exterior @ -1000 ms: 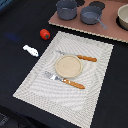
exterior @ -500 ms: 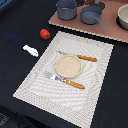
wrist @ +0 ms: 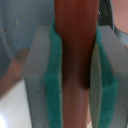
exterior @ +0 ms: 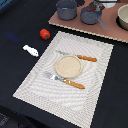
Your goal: Place the fish, sausage, and tomato into the frying pan.
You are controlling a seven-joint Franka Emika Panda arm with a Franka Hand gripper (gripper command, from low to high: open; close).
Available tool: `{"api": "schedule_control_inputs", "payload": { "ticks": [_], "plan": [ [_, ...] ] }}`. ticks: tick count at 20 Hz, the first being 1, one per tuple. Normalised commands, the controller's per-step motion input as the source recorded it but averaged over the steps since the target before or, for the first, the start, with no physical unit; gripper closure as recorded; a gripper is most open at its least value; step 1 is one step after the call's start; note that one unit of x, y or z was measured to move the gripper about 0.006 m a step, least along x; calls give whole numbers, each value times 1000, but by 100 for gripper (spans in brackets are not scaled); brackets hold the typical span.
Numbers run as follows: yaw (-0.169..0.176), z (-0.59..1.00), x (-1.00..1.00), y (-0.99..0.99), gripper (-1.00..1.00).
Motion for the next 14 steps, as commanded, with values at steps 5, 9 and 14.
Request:
{"api": "schedule_control_inputs", "payload": {
  "ticks": [5,9,14],
  "plan": [
    [0,15,-150,78,-100],
    [0,151,-141,55,-100],
    [-16,466,-539,-393,-100]
  ]
}}
